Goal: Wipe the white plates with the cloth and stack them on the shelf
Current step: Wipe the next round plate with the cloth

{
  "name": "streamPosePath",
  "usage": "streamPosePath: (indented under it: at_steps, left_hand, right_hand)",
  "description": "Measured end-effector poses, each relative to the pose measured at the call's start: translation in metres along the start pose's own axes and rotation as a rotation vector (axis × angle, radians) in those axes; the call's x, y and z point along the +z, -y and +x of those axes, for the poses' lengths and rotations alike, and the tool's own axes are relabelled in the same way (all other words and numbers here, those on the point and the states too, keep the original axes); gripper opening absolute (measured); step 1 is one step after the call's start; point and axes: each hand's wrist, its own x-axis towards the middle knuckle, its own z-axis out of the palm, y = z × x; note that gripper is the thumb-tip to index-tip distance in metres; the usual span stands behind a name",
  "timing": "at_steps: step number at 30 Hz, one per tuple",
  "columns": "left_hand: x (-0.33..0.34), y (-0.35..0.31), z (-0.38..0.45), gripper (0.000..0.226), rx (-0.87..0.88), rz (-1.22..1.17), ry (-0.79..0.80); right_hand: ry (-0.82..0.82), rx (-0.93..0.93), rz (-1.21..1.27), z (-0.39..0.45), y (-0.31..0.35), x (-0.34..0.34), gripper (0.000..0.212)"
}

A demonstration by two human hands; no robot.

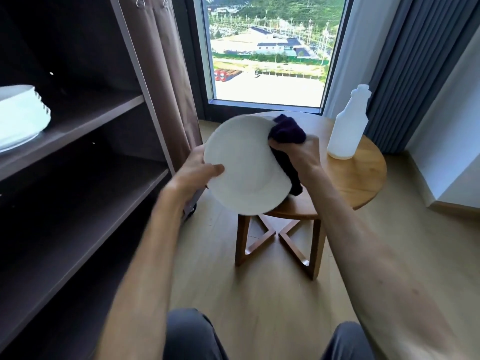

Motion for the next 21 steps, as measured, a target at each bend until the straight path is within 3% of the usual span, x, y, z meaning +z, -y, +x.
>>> streamPosePath:
  at_steps: [2, 5, 9, 12, 15, 18, 21]
  left_hand:
    - [-0.015, -0.008, 0.006, 0.038, 0.010, 0.006, 0.054]
    - [0.003, -0.006, -0.002, 0.051, 0.059, -0.324, -0.239]
    - [0.066, 0.021, -0.021, 0.040, -0.148, -0.612, -0.548]
    - [0.089, 0.025, -0.030, 0.037, -0.091, -0.711, -0.605]
    - [0.056, 0.024, -0.026, 0.040, 0.022, -0.370, -0.483]
    - [0.010, 0.010, -0.021, 0.033, 0.168, -0.012, -0.171]
    - [-0.010, -0.014, -0.011, 0.027, 0.103, 0.234, 0.041]
  right_hand:
    - [0.087, -0.106, -0.104, 0.001, 0.005, 0.001, 0.024]
    - [-0.012, -0.164, -0.107, -0.001, 0.009, 0.014, 0.021]
    - [-0.215, 0.025, 0.062, -0.001, -0.001, 0.032, 0.025]
    - [-0.203, 0.118, 0.154, -0.010, -0.016, 0.036, 0.026]
    - [-0.110, 0.013, -0.044, -0.013, -0.017, 0.019, 0.029]
    - [-0.009, -0.167, -0.237, -0.005, 0.001, 0.004, 0.032]
    - [0.162, -0.358, -0.328, -0.004, 0.021, 0.004, 0.024]
